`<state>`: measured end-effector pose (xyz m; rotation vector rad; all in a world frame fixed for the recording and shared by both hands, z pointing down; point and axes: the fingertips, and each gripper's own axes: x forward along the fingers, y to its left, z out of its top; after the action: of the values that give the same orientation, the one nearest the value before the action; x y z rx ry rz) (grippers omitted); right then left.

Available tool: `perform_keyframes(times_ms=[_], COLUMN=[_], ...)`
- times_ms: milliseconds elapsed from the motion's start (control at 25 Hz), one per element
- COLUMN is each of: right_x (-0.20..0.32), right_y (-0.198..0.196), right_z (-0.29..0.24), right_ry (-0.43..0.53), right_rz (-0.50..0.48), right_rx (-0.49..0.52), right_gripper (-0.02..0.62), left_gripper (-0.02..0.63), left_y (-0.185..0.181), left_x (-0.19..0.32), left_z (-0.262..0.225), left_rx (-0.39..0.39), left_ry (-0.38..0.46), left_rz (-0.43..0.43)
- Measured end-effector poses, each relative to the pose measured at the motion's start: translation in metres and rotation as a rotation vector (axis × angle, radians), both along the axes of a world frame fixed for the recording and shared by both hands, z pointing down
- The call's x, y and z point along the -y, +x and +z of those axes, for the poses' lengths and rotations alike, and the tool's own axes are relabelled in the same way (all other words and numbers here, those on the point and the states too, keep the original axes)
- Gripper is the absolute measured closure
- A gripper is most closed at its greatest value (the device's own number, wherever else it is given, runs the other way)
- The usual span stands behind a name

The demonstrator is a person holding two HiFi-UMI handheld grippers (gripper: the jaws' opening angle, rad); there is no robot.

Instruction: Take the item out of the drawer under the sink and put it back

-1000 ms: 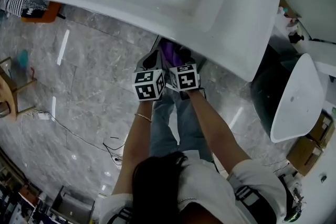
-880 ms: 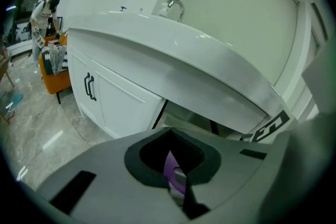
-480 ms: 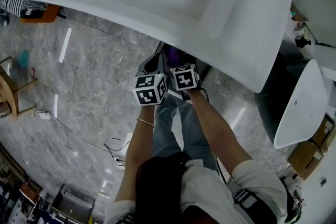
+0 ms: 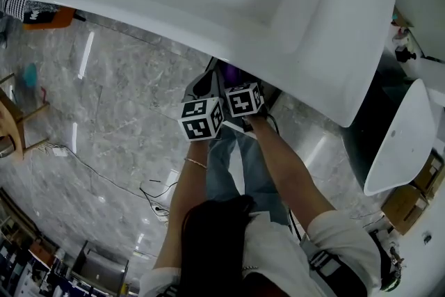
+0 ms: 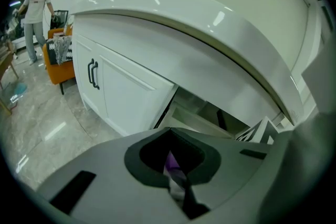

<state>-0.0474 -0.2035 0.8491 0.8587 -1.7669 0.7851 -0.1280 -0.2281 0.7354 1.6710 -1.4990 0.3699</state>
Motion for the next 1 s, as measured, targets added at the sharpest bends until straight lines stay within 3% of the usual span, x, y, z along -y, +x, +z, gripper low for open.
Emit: perform_keyframes(times_ms=[160,240,480,1000], right_x=[0.003,0.004,0.002,0.002], right_y=[0.006,0.004,0.002,-0.004], right_z=[0.003,0.004,0.004,-0.031], right_ry=[0.024,0.023,0.005,0.04], right_rz=[-0.017,-0.01,0.002,-0.023], right_rx=[-0.075,-0.074,-0.05,0.043], right_gripper=[0.359,0.37,0.482,0.511], left_gripper=[0.601,0.602,0.602,0.603], left_y=[0.001,-0.002,-0.002,-0.011], left_x=[-0.001,-0.002,-0.006,-0.014], left_z=[0.002,0.002,-0.001,-0.017], left_rx=[-0.008,-0.005,-0.002,-0.005], left_ry=[-0.012,-0.015,-0.026,-0.038], left_rz=[0.007,-0.001,-0.004,-0.054])
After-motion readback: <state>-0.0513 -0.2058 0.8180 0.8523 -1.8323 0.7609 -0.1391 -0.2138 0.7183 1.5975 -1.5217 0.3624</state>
